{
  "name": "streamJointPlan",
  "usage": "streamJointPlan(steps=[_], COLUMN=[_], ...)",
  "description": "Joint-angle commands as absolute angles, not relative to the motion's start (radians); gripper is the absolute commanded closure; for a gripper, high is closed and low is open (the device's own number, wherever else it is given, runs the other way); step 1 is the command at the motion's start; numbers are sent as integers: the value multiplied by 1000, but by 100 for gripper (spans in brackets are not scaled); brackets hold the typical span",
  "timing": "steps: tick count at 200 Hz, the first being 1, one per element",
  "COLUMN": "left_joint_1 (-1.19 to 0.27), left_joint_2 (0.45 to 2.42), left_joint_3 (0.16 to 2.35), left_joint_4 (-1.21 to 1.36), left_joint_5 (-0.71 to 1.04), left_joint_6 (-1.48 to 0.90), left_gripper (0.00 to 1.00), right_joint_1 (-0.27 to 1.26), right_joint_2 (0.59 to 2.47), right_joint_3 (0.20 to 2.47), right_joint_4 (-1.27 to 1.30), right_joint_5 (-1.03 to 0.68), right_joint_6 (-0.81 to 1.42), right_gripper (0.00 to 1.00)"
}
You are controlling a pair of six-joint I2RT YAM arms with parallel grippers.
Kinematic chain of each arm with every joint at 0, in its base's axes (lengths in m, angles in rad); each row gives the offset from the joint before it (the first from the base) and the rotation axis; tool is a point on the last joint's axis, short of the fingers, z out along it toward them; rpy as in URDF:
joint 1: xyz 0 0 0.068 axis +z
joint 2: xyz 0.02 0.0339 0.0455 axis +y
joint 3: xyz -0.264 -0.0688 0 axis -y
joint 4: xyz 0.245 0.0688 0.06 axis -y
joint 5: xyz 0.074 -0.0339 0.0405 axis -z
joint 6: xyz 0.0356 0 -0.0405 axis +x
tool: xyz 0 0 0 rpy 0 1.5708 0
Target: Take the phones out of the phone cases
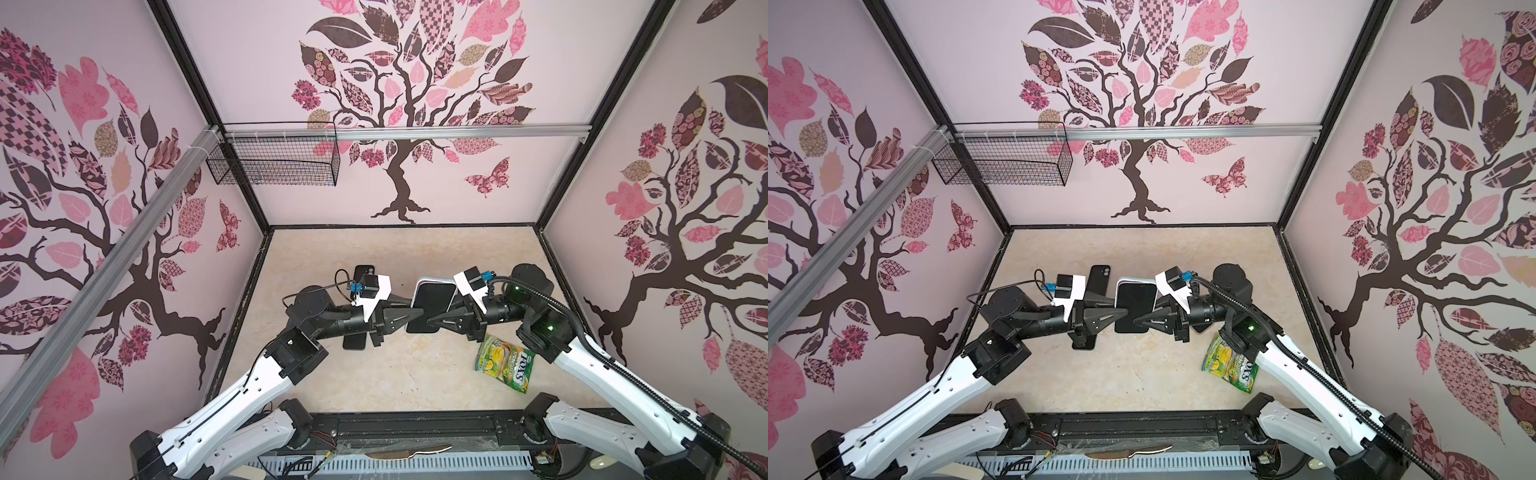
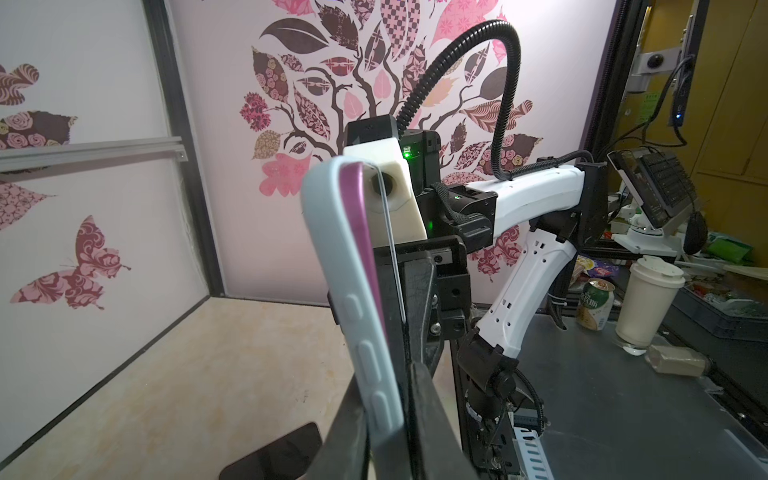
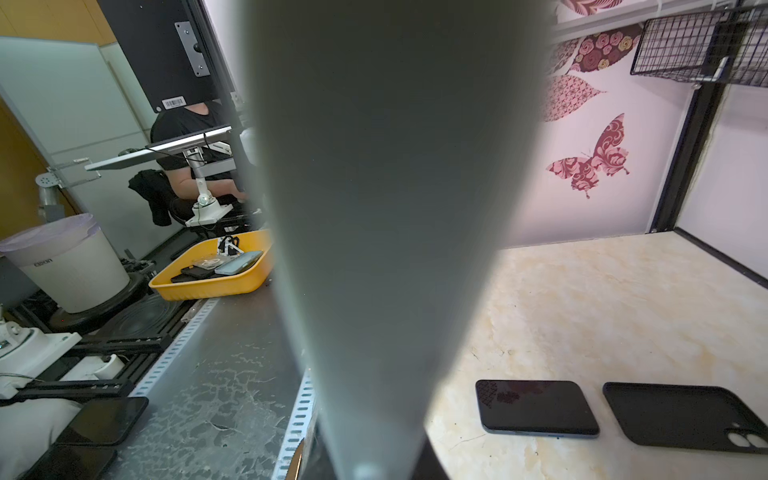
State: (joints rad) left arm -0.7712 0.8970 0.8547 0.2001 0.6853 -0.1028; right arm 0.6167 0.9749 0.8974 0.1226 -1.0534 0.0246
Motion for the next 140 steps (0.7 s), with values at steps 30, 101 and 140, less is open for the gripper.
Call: streamJointPlan(steps=[30,101,140], left_joint_1=[-777,-777,-781], left_joint_2=[869,867,884], left_joint_3=[843,770,776], left_joint_4=[304,594,617], left_joint_5=[695,577,578], left_joint_6=[-107,-306,-330], left_gripper=[100,100,100], right_joint_1=[618,622,642], right_joint_2=[935,898,931], right_joint_3=[941,867,889], right_joint_4=[208,414,342], right_joint_5=[-1038,-1005,-1011], right_joint_6=[75,172,107], right_gripper=[100,61,59])
